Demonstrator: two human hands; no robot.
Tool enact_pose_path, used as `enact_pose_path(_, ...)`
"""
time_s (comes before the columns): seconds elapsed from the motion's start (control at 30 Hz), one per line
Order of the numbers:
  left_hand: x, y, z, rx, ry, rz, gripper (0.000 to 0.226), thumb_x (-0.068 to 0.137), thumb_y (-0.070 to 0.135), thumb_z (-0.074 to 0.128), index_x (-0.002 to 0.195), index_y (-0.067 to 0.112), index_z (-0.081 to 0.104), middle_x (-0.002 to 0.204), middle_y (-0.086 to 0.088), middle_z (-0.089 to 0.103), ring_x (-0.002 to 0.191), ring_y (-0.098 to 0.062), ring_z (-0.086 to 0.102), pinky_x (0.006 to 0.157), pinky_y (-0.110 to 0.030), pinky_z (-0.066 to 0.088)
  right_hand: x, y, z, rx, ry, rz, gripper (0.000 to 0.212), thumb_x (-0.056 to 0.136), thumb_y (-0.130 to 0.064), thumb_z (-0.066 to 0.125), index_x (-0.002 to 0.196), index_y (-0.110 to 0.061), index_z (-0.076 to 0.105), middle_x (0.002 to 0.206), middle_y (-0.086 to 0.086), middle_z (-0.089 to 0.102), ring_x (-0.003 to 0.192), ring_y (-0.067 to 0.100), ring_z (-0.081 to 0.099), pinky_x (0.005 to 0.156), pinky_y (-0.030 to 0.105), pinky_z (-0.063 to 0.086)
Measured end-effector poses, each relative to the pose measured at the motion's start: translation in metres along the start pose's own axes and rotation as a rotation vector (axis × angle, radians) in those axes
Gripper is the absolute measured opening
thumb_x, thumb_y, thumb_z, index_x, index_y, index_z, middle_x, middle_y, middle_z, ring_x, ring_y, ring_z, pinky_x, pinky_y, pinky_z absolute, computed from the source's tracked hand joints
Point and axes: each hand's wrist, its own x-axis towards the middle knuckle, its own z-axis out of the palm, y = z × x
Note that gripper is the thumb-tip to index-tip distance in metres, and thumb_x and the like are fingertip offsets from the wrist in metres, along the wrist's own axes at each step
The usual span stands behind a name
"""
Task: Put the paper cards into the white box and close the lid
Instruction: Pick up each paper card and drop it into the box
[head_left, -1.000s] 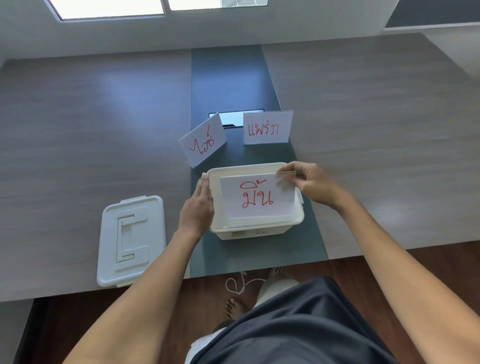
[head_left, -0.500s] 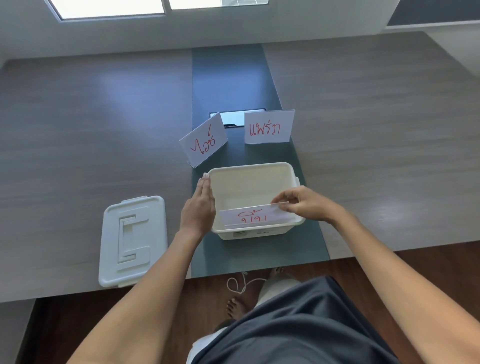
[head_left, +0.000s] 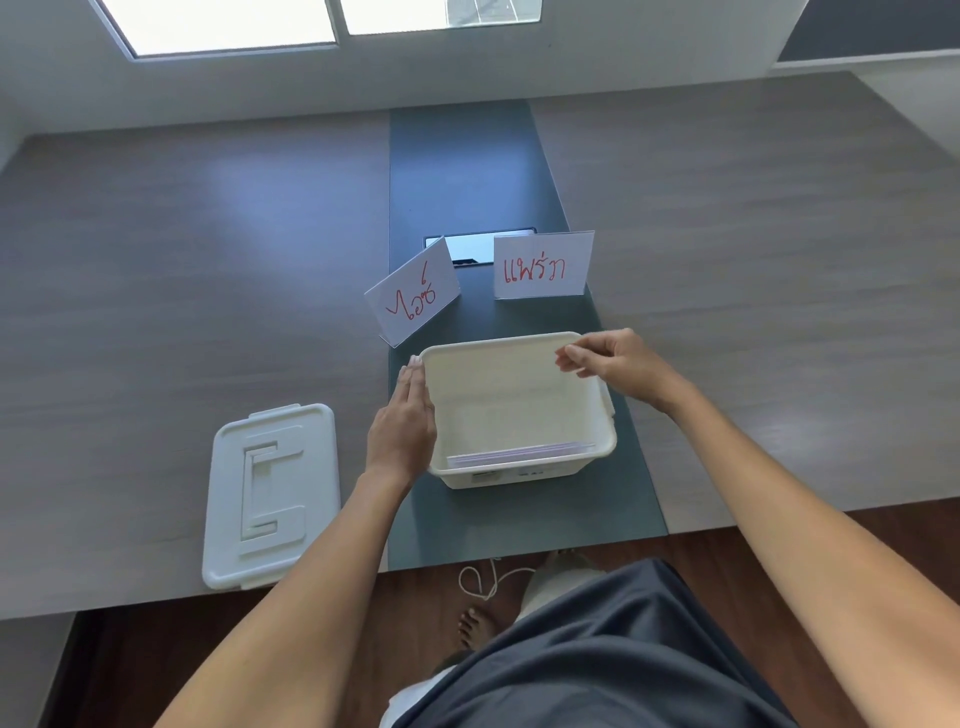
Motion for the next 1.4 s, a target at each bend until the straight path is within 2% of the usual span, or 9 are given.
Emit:
enact_pose_path(0.27,0.006,0.003,-0.002,0.018,0.009,0.000,0.053,0.102,0.010,0.027,0.155,0.015,0.020,0.162,0.003,0.020,0.147,-0.015,0.024,0.102,-0.042,0.043,0.060,-0.016,-0.016,-0.183,0.234,-0.019,0.031,0.099,-0.021,0.058,0.126,-0.015,0.069,0.129,0.001,0.068,0.116,0.015,0.064,0.103,0.025,0.045)
enact_pose_path(0.43,0.004,0.003,-0.002,-0.021,0.007,-0.003,0.052,0.103,0.014,0.026,0.155,0.015,0.020,0.162,0.005,0.020,0.146,-0.016,0.027,0.104,-0.043,0.043,0.107,-0.012,-0.024,-0.376,0.344,-0.007,0.041,0.099,-0.018,0.052,0.139,-0.012,0.057,0.153,0.005,0.047,0.140,0.024,0.044,0.115,0.033,0.031)
enact_pose_path(0.53,0.006,0.002,-0.001,-0.011,0.002,-0.001,0.052,0.104,0.015,0.026,0.155,0.017,0.019,0.162,0.006,0.020,0.143,-0.020,0.035,0.100,-0.044,0.044,0.135,-0.006,-0.028,-0.547,0.304,0.034,0.050,0.101,-0.023,0.048,0.149,-0.014,0.044,0.164,0.008,0.025,0.152,0.025,0.023,0.120,0.041,0.020)
enact_pose_path(0.63,0.006,0.000,0.001,-0.015,0.015,0.008,0.052,0.103,0.014,0.028,0.155,0.017,0.020,0.162,0.006,0.020,0.142,-0.020,0.036,0.099,-0.042,0.045,0.157,0.000,-0.031,-0.719,0.260,0.038,0.057,0.101,-0.028,0.045,0.156,-0.016,0.031,0.168,0.009,0.009,0.155,0.026,0.007,0.122,0.042,0.012)
enact_pose_path(0.9,0.005,-0.002,0.005,0.006,0.035,0.018,0.054,0.103,0.011,0.032,0.155,0.015,0.021,0.162,0.005,0.021,0.133,-0.027,0.049,0.091,-0.041,0.050,0.203,0.013,-0.039,-0.958,0.166,0.097,0.074,0.099,-0.033,0.047,0.160,-0.021,0.007,0.167,0.009,-0.014,0.154,0.031,-0.014,0.123,0.045,0.000)
enact_pose_path(1.03,0.006,-0.002,0.005,0.005,0.045,0.029,0.052,0.103,0.012,0.032,0.154,0.015,0.022,0.161,0.004,0.022,0.136,-0.024,0.046,0.095,-0.041,0.049,0.218,0.011,-0.045,-1.010,0.072,0.170,0.088,0.097,-0.032,0.054,0.160,-0.021,-0.006,0.164,0.013,-0.023,0.150,0.033,-0.025,0.122,0.047,-0.008)
enact_pose_path(1.2,0.007,-0.005,0.008,-0.009,0.044,0.020,0.052,0.103,0.013,0.031,0.154,0.017,0.023,0.161,0.006,0.022,0.142,-0.017,0.037,0.100,-0.039,0.047,0.230,0.016,-0.046,-1.027,0.019,0.173,0.093,0.092,-0.016,0.058,0.160,-0.019,-0.006,0.166,0.018,-0.004,0.153,0.037,-0.012,0.124,0.048,-0.003)
enact_pose_path(1.3,0.006,-0.006,0.008,-0.007,0.043,0.038,0.053,0.103,0.012,0.032,0.154,0.016,0.023,0.161,0.005,0.023,0.144,-0.015,0.033,0.100,-0.038,0.045,0.227,0.021,-0.038,-1.070,0.133,0.115,0.084,0.091,-0.014,0.059,0.159,-0.018,0.010,0.153,0.023,0.025,0.148,0.041,0.017,0.120,0.047,0.014)
enact_pose_path(1.4,0.007,-0.006,0.008,-0.006,0.037,0.039,0.052,0.103,0.014,0.031,0.154,0.016,0.022,0.161,0.004,0.023,0.145,-0.015,0.031,0.101,-0.038,0.045,0.221,0.026,-0.034,-1.079,0.203,0.074,0.069,0.089,-0.009,0.058,0.150,-0.016,0.028,0.134,0.021,0.044,0.126,0.039,0.043,0.104,0.048,0.031)
